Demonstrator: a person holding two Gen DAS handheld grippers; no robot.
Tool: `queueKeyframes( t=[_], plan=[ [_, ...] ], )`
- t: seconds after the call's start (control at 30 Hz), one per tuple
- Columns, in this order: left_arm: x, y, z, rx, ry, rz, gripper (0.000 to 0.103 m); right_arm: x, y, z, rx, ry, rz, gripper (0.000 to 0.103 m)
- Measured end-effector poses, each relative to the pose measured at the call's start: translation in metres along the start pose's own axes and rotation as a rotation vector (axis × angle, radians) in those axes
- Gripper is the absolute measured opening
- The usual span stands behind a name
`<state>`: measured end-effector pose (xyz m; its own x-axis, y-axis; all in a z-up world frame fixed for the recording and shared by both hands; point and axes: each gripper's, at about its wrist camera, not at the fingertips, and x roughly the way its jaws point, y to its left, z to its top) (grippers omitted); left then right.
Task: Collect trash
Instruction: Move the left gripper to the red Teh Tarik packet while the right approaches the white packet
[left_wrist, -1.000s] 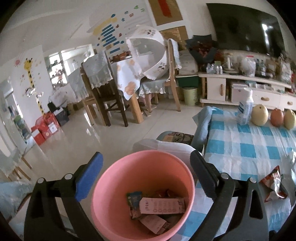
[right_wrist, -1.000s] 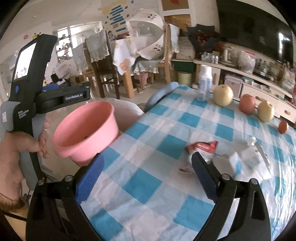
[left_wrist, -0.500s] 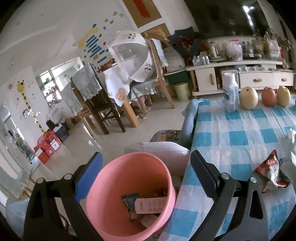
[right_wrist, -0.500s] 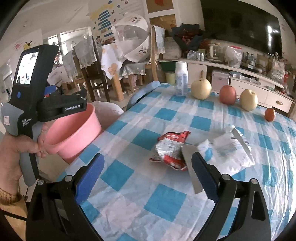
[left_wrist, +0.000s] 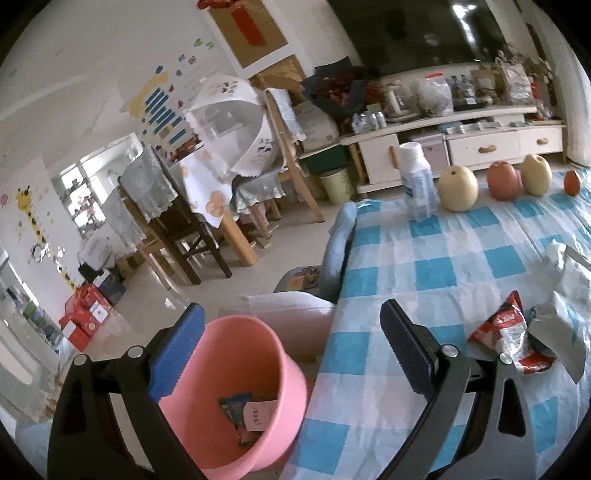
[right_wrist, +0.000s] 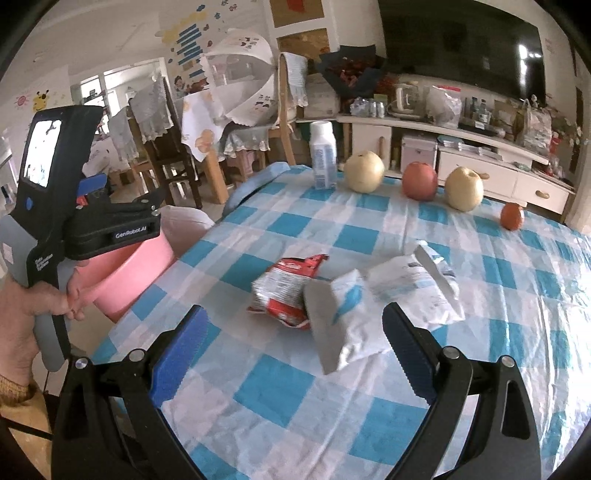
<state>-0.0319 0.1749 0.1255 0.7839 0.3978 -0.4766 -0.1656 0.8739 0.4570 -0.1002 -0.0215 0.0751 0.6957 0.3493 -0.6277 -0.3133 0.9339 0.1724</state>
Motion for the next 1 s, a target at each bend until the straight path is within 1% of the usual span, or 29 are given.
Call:
queueKeyframes(
  t=[0.23, 0.43, 0.67, 0.8, 1.0],
  plan=[
    [-0.008, -0.023, 0.002, 0.051, -0.024, -0.037, 0.096, -0.006, -0.022, -0.002, 0.017, 0.004, -0.030, 0.094],
    [-0.011, -0.041, 0.004, 0.085, -0.027, -0.073, 0.096, -0.010, -0.039, -0.003, 0.009, 0.002, -0.077, 0.094],
    [-0.016, -0.062, 0.001, 0.142, -0.034, -0.104, 0.096, -0.011, -0.058, -0.003, 0.025, 0.023, -0.093, 0.094],
    [-0.020, -0.072, -0.001, 0.151, -0.029, -0.157, 0.096, -0.012, -0.070, -0.004, 0.027, 0.034, -0.105, 0.094],
    [-0.023, -0.086, -0.005, 0.170, -0.019, -0.223, 0.096, -0.014, -0.093, -0.005, 0.066, 0.045, -0.122, 0.094]
  ],
)
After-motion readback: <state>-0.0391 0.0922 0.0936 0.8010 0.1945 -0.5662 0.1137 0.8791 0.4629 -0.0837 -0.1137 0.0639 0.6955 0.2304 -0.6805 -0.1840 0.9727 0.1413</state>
